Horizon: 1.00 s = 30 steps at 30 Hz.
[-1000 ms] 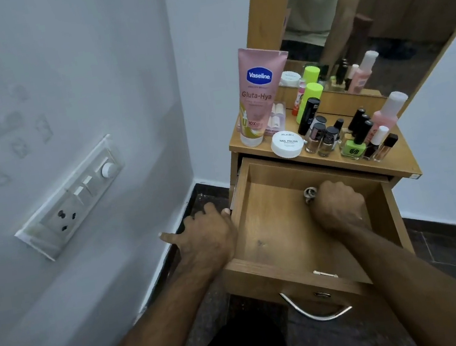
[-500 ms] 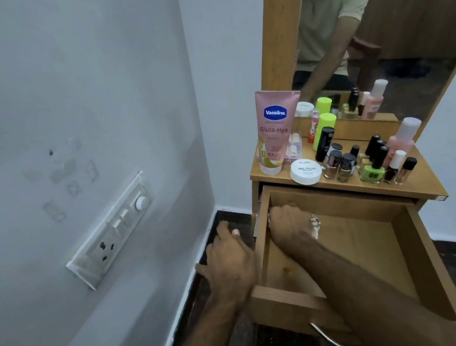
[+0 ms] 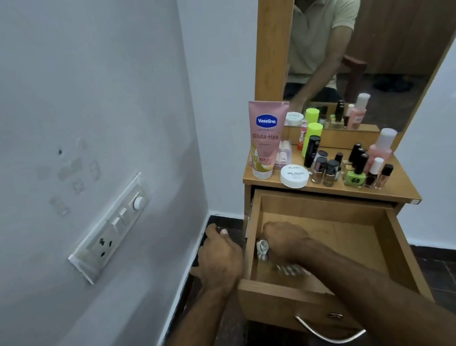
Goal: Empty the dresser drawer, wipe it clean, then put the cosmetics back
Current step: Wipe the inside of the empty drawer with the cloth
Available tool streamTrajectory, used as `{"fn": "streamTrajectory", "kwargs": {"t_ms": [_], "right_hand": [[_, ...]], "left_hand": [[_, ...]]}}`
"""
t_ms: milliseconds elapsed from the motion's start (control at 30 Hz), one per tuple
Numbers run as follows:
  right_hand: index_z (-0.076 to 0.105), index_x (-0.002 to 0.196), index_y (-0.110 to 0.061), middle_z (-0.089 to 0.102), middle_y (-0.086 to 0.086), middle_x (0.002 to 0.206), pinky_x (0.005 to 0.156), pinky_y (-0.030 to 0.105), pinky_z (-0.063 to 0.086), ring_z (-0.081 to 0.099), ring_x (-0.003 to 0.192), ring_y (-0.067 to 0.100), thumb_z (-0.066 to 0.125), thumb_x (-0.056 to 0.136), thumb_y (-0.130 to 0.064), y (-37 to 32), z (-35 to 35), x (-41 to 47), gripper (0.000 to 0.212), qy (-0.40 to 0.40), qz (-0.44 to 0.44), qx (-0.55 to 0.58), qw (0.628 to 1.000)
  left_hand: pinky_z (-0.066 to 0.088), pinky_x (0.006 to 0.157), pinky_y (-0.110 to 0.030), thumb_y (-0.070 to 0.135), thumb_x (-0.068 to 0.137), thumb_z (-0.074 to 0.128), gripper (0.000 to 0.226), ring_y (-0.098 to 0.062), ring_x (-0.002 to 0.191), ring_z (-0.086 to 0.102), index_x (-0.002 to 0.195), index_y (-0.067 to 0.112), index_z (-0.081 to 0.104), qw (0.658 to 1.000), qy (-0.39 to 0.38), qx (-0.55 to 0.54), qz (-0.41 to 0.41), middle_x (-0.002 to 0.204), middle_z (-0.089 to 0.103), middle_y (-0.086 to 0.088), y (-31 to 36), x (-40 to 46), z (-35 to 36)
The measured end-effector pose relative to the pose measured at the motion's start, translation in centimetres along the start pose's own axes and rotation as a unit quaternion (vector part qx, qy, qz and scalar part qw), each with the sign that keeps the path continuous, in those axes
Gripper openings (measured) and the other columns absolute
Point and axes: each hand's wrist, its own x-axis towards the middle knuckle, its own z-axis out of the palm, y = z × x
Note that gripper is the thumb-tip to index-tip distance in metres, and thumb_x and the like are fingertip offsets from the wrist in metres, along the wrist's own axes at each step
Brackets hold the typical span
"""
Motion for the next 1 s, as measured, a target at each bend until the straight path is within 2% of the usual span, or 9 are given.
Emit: {"fn": "streamTrajectory", "kwargs": {"t_ms": [133,233,367,467,533,600,767,900,1000], "right_hand": [[0.068,0.112,-0.010,0.069,0.007,0.104,0.077,0.034,0.054,0.065,0.094,0.024,0.072,0.087,-0.024,-0.4,-2.9,-1.6,0.029,-0.025,-0.025,-0.054,0.998],[0.065,0.103,-0.015,0.066,0.005,0.098,0.077,0.037,0.053,0.063,0.089,0.026,0.059,0.092,-0.014,-1.4,-7.0,-2.1,0.013,0.138,-0.040,0.019,0.989],[0.070,0.101,-0.019,0.072,0.004,0.091,0.081,0.045,0.057,0.067,0.086,0.028,0.048,0.089,-0.006,-2.7,-10.4,-0.9,0.028,0.290,-0.074,0.168,0.939],[0.071,0.116,-0.019,0.074,0.007,0.098,0.080,0.045,0.060,0.068,0.090,0.030,0.058,0.088,0.003,-3.0,-10.6,-0.1,0.038,0.286,-0.064,0.139,0.946],[0.070,0.108,-0.019,0.072,0.006,0.089,0.078,0.046,0.061,0.069,0.081,0.029,0.060,0.091,-0.002,-2.6,-9.9,0.5,0.027,0.268,-0.049,0.148,0.951],[0.065,0.103,-0.014,0.071,0.006,0.096,0.082,0.046,0.060,0.068,0.087,0.028,0.063,0.092,-0.010,-1.8,-8.9,0.4,0.012,0.207,0.001,0.085,0.975],[0.065,0.111,-0.008,0.070,0.012,0.108,0.072,0.039,0.053,0.067,0.095,0.030,0.056,0.098,-0.013,1.2,-4.8,0.2,0.016,0.153,0.118,-0.047,0.980],[0.067,0.097,-0.007,0.071,0.011,0.099,0.073,0.038,0.059,0.066,0.084,0.027,0.069,0.094,-0.030,1.9,-0.9,2.6,0.023,0.157,0.238,0.217,0.934],[0.070,0.102,-0.003,0.072,0.016,0.104,0.071,0.034,0.055,0.069,0.091,0.033,0.072,0.090,-0.040,1.4,1.2,4.7,0.039,0.175,0.249,0.337,0.891]], "left_hand": [[0.032,0.106,-0.067,0.030,0.102,0.041,0.038,-0.032,0.121,0.056,0.139,0.020,0.042,0.999,-0.016,0.011,-0.034,0.127,0.064,-0.006,-0.1,0.1,-0.2],[0.026,0.108,-0.068,0.022,0.098,0.045,0.047,-0.031,0.124,0.053,0.144,0.020,0.039,0.998,-0.033,0.034,-0.049,0.129,0.062,-0.005,0.3,-0.1,-0.4],[0.021,0.109,-0.071,0.016,0.094,0.046,0.057,-0.031,0.127,0.050,0.149,0.020,0.034,0.997,-0.041,0.044,-0.052,0.134,0.059,-0.006,0.7,-0.2,-0.7],[0.020,0.110,-0.072,0.018,0.095,0.047,0.056,-0.031,0.129,0.049,0.149,0.021,0.033,0.997,-0.038,0.047,-0.055,0.135,0.058,-0.006,0.7,-0.1,-0.7],[0.021,0.110,-0.072,0.019,0.096,0.047,0.055,-0.031,0.129,0.049,0.149,0.021,0.034,0.996,-0.038,0.055,-0.052,0.133,0.059,-0.005,0.7,0.0,-0.6],[0.022,0.109,-0.071,0.020,0.096,0.047,0.051,-0.030,0.128,0.050,0.146,0.021,0.036,0.996,-0.039,0.059,-0.048,0.130,0.061,-0.005,0.5,0.1,-0.4],[0.024,0.109,-0.070,0.044,0.104,0.039,0.039,-0.028,0.125,0.053,0.135,0.024,0.050,0.995,-0.038,0.089,-0.013,0.125,0.065,-0.003,0.1,0.6,0.0],[0.024,0.108,-0.072,0.069,0.098,0.030,0.058,-0.025,0.120,0.057,0.123,0.025,0.060,0.993,-0.042,0.113,0.015,0.120,0.067,0.001,-0.5,0.9,0.4],[0.026,0.108,-0.071,0.072,0.096,0.030,0.060,-0.024,0.119,0.057,0.121,0.027,0.061,0.991,-0.053,0.124,0.013,0.120,0.067,0.001,-0.4,1.1,0.5]]}}
